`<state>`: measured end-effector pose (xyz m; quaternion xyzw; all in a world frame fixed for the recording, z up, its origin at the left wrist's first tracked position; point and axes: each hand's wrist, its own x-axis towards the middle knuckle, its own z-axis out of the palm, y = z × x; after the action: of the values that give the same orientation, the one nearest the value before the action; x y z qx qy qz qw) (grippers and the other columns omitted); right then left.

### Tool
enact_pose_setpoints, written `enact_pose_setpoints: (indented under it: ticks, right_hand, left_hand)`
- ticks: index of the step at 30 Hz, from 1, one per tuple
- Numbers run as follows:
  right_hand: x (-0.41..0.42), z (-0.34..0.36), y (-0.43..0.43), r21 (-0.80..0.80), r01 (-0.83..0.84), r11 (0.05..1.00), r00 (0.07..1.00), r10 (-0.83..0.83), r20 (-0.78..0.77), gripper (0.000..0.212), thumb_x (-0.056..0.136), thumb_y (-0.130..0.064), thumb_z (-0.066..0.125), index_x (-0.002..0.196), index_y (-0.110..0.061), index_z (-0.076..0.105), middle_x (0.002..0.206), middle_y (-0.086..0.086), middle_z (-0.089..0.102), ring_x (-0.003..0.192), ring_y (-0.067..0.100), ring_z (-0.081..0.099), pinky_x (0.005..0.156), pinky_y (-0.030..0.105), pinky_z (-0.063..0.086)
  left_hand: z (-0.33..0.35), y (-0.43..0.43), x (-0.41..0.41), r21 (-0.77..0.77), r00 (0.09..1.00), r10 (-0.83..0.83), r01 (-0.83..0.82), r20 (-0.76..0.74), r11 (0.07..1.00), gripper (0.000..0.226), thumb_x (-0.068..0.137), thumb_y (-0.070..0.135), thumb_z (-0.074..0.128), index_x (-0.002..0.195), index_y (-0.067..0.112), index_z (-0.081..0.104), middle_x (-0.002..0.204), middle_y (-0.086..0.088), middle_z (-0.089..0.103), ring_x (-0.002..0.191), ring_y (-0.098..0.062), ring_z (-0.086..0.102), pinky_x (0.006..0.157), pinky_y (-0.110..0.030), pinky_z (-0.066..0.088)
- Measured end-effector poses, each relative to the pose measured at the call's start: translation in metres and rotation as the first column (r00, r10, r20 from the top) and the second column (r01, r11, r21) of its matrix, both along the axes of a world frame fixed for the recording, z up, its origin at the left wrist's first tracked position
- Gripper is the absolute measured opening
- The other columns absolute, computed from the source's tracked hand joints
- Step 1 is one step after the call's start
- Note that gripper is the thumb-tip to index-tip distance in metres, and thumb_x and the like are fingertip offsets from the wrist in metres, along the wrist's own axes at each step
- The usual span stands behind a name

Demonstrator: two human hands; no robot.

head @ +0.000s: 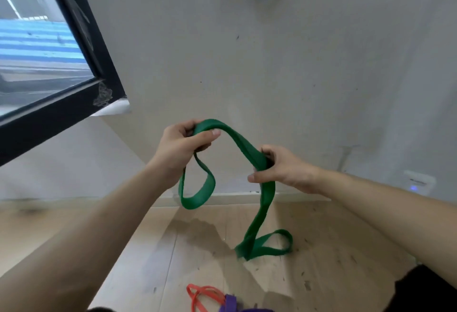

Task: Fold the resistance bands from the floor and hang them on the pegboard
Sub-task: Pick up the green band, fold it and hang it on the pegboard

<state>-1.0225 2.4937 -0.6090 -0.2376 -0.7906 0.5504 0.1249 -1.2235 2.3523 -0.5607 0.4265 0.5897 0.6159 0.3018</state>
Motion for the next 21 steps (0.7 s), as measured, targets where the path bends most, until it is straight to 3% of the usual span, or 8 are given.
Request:
enact_pose_setpoints:
  ticks: [4, 7, 9, 14, 21]
  right_hand:
    - [0.011, 0.026, 0.008, 0.106, 0.156, 0.982, 0.985, -0.147, -0.094, 0.037, 0.075, -0.011, 0.085, 0.106, -0.012, 0.065, 0.095, 0.017, 0.069, 0.084, 0.032, 0.07, 0.085, 0.051, 0.059]
    - [0.026, 0.046, 0.015, 0.161, 0.213, 0.964, 0.967, -0.185, -0.175, 0.034, 0.076, -0.012, 0.085, 0.107, -0.016, 0.071, 0.09, 0.004, 0.071, 0.083, 0.016, 0.069, 0.084, 0.038, 0.06]
    - [0.035, 0.058, 0.016, 0.182, 0.236, 0.954, 0.95, -0.187, -0.251, 0.032, 0.076, -0.01, 0.085, 0.104, -0.019, 0.073, 0.089, 0.001, 0.073, 0.082, 0.01, 0.069, 0.08, 0.025, 0.058]
    - [0.037, 0.074, 0.007, 0.231, 0.281, 0.931, 0.902, -0.175, -0.394, 0.034, 0.078, -0.012, 0.083, 0.11, -0.014, 0.073, 0.095, -0.003, 0.076, 0.087, 0.007, 0.071, 0.08, 0.019, 0.055]
    - [0.029, 0.06, -0.006, 0.333, 0.11, 0.936, 0.976, -0.039, -0.213, 0.039, 0.077, -0.012, 0.085, 0.113, -0.013, 0.071, 0.098, -0.003, 0.076, 0.092, 0.007, 0.072, 0.088, 0.023, 0.057]
  left_hand:
    - [-0.004, -0.005, -0.017, -0.022, 1.0, 0.001, 0.0, 0.016, 1.0, 0.018, 0.079, 0.021, 0.082, 0.092, 0.011, 0.075, 0.073, 0.004, 0.06, 0.073, -0.015, 0.058, 0.08, -0.028, 0.048]
    - [-0.012, -0.008, -0.021, -0.136, 0.995, -0.06, 0.048, -0.084, 0.989, 0.031, 0.068, 0.034, 0.086, 0.093, 0.016, 0.078, 0.078, 0.002, 0.065, 0.081, -0.014, 0.062, 0.086, -0.031, 0.047]
    - [-0.019, -0.007, -0.017, -0.213, 0.98, -0.118, 0.083, -0.159, 0.973, 0.033, 0.069, 0.032, 0.091, 0.095, 0.017, 0.078, 0.08, 0.002, 0.066, 0.08, -0.012, 0.062, 0.083, -0.03, 0.045]
    - [-0.023, 0.0, 0.003, -0.318, 0.948, -0.228, 0.15, -0.224, 0.936, 0.032, 0.078, 0.019, 0.085, 0.107, 0.015, 0.073, 0.088, -0.007, 0.073, 0.086, -0.023, 0.071, 0.089, -0.034, 0.056]
    - [-0.019, 0.009, 0.028, -0.231, 0.942, -0.319, 0.289, -0.105, 0.929, 0.037, 0.073, 0.013, 0.088, 0.106, 0.008, 0.072, 0.087, 0.002, 0.074, 0.088, -0.015, 0.072, 0.087, -0.028, 0.055]
